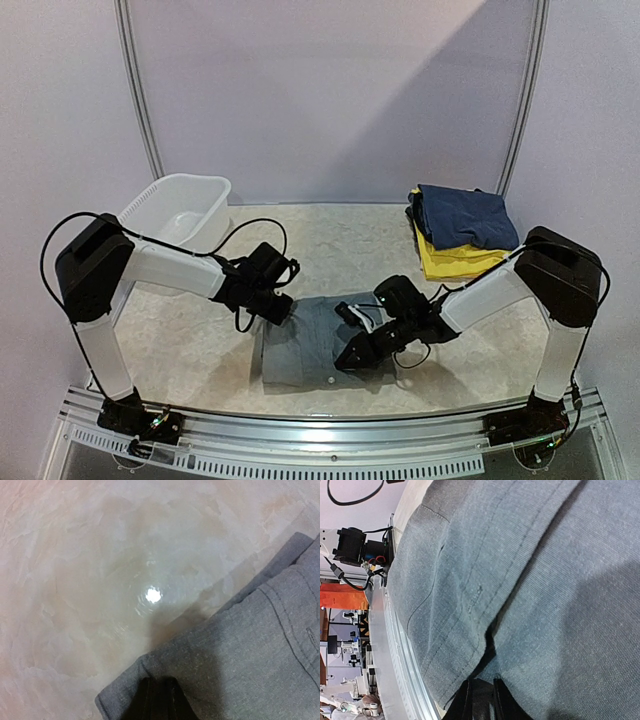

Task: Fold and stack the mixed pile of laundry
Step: Smooth out the square-folded shirt at the center of the board, then pick up the square-folded shirt from the center of the board.

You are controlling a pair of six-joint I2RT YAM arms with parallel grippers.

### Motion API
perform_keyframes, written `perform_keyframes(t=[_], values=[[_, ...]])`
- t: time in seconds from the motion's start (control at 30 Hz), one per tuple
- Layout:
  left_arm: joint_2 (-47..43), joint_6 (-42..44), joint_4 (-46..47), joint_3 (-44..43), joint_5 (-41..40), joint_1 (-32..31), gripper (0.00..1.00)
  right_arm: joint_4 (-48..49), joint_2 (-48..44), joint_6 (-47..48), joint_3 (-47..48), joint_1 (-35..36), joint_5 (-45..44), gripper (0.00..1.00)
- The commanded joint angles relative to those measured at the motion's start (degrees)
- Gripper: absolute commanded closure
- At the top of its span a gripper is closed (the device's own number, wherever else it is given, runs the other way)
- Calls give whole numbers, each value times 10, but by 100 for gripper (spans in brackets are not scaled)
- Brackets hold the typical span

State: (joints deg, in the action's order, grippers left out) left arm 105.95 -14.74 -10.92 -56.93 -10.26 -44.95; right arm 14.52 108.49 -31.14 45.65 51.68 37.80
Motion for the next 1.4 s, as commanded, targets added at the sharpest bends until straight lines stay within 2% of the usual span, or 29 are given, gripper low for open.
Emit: perform_keyframes(t=[0.0,0.2,0.3,0.43,0.57,0.73,0.8,0.9,0.97,1.2,1.37], values=[[10,8,19,34,-21,27,89,-47,17,-28,-44,-1,-37,83],[9,15,39,17,5,26,90,-77,-11,-35,-25,-1,-47,83],[-13,19,24,-2,-9,14,87,-119,-39,-18,7,-1,-62,80],[-49,42,-17,-35,-68,-24,83,-163,-63,1,48,-2,-81,72],[-81,76,-52,-61,-136,-68,74,-203,-95,11,71,-2,-117,62],[-98,143,-78,-85,-224,-146,65,-235,-155,11,60,-24,-168,51],[-94,174,-90,-96,-234,-174,59,-238,-187,7,41,-45,-187,45],[-80,221,-120,-114,-224,-222,47,-230,-230,-3,-2,-81,-201,38],[-60,246,-152,-132,-241,-262,44,-229,-265,-11,-31,-104,-209,34],[57,248,-317,-242,-256,-365,43,-266,-367,-20,-96,-161,-246,12],[113,222,-392,-290,-248,-391,41,-263,-398,-29,-124,-191,-244,2]])
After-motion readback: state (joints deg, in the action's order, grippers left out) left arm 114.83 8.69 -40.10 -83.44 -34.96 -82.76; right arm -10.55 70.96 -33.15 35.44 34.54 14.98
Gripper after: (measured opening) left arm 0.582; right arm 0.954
